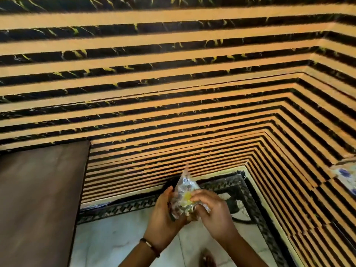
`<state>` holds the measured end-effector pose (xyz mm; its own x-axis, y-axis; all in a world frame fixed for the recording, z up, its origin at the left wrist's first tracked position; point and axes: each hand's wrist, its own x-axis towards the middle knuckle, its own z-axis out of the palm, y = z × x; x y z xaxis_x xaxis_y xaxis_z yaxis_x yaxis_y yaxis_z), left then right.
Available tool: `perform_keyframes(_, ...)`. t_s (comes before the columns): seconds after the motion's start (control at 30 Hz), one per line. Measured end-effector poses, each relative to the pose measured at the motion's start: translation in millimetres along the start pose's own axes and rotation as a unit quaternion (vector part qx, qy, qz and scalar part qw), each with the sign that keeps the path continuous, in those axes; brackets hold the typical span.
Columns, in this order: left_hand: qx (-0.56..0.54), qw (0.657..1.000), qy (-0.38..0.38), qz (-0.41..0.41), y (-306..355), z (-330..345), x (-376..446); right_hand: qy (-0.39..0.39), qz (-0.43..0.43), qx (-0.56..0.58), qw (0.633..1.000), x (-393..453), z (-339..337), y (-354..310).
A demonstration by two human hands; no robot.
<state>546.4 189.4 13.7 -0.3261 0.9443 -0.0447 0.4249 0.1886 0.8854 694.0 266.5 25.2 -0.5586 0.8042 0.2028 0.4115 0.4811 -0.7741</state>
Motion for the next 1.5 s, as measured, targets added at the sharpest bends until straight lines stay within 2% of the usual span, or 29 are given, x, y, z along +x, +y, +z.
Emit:
perform_keyframes(0.2, -0.089, 0.994, 0.018, -0.054, 41, 45, 35, -0.048, -0.004, 0.062, 0.997, 39, -44, 38)
perform_keyframes(0.27, -0.108, 0.991, 0.032, -0.074, 41, 52, 41, -0.058, 0.042, 0.112, 0.991, 51, -51, 44)
perform_keyframes(0.4, -0.108, 0.988, 0.054, -0.098, 33, 52, 55, -0.168, 0.205, 0.239, 0.934, 78, -57, 54)
perform_keyframes(0.47, -0.112, 0.988, 0.045, -0.098, 27, 48, 65, -0.229, 0.222, 0.294, 0.901, 93, -55, 58)
perform_keyframes(0.53, -0.116, 0.988, 0.039, -0.091, 22, 43, 73, -0.239, 0.222, 0.305, 0.895, 104, -49, 61)
perform_keyframes(0.73, -0.173, 0.972, 0.064, -0.145, -6, 30, 101, -0.179, 0.222, 0.19, 0.939, 136, -11, 80)
perform_keyframes(0.8, -0.186, 0.964, 0.048, -0.183, -25, 27, 108, -0.167, 0.229, 0.135, 0.949, 145, -1, 92)
perform_keyframes(0.93, -0.069, 0.969, 0.043, -0.232, -73, 28, 119, -0.126, 0.237, 0.06, 0.961, 155, 9, 124)
perform_keyframes(1.0, -0.011, 0.966, 0.028, -0.257, -96, 30, 127, -0.133, 0.244, 0.024, 0.96, 157, 20, 149)
perform_keyframes(1.2, 0.055, 0.944, -0.021, -0.324, -172, 55, 155, -0.183, 0.246, -0.045, 0.951, 168, 66, 219)
perform_keyframes(1.37, 0.069, 0.914, -0.049, -0.397, -260, 107, 172, -0.251, 0.217, -0.112, 0.937, 174, 138, 299)
perform_keyframes(1.5, 0.075, 0.898, -0.069, -0.427, -337, 152, 185, -0.293, 0.221, -0.188, 0.911, 179, 219, 389)
